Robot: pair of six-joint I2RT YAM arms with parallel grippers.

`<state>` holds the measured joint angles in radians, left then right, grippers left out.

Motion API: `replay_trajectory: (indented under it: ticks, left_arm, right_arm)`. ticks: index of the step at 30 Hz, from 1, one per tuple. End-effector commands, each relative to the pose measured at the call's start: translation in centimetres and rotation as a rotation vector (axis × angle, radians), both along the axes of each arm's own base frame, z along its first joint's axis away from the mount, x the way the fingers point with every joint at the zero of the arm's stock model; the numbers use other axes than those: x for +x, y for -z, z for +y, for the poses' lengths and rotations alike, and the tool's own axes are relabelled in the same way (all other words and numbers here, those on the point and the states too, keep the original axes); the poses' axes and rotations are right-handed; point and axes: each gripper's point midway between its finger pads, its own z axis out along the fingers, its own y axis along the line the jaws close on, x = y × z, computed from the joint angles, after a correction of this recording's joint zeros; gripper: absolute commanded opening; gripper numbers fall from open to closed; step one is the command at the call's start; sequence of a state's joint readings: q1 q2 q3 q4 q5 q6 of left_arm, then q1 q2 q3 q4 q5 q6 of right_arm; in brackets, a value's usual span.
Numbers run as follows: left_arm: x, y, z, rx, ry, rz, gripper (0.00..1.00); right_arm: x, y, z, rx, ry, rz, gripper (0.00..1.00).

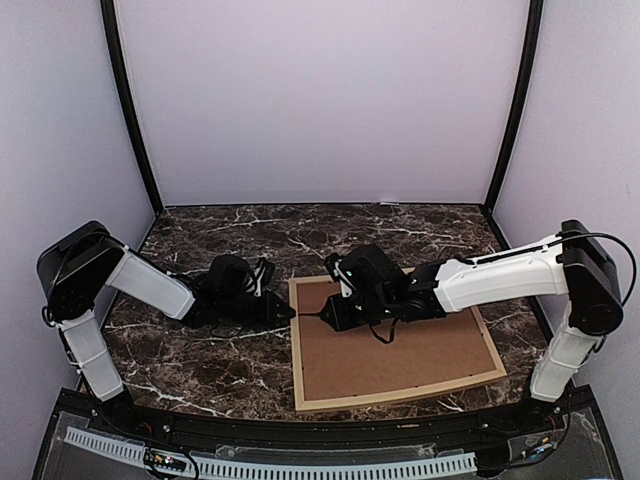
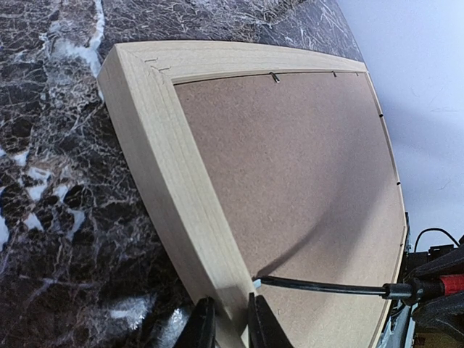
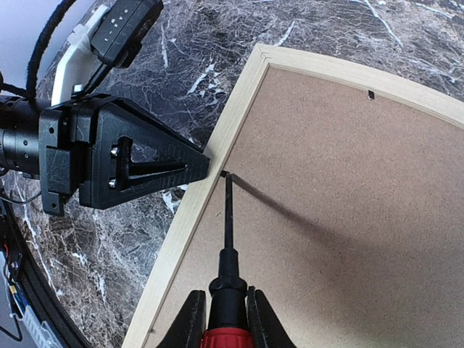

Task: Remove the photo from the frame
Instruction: Hold the photo frame at the center of the board, then release the fastener from the backboard.

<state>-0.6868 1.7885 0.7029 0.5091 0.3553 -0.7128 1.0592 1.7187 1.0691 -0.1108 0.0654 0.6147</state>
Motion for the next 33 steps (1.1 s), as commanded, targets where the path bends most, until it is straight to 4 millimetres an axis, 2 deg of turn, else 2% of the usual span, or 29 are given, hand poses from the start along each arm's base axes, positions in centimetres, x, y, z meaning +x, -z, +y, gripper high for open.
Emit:
replay_trajectory:
  ticks: [1, 11, 33]
  left_arm:
    - [-0.4, 1.3, 0.3, 0.039, 0.019, 0.014, 0.17]
    - [-0.7, 1.6, 0.3, 0.037, 0.026, 0.025, 0.16]
    - [-1.2, 2.7, 0.4, 0.029, 0.023, 0.053, 0.15]
  right_arm:
    - [0.4, -1.2, 2.2, 0.094, -0.034, -0.001, 0.0]
    - [-0.3, -2.5, 3.8, 0.185, -0.091, 0.016, 0.0]
    - [-0.8, -4.8, 5.6, 0.279, -0.151, 0.018, 0.0]
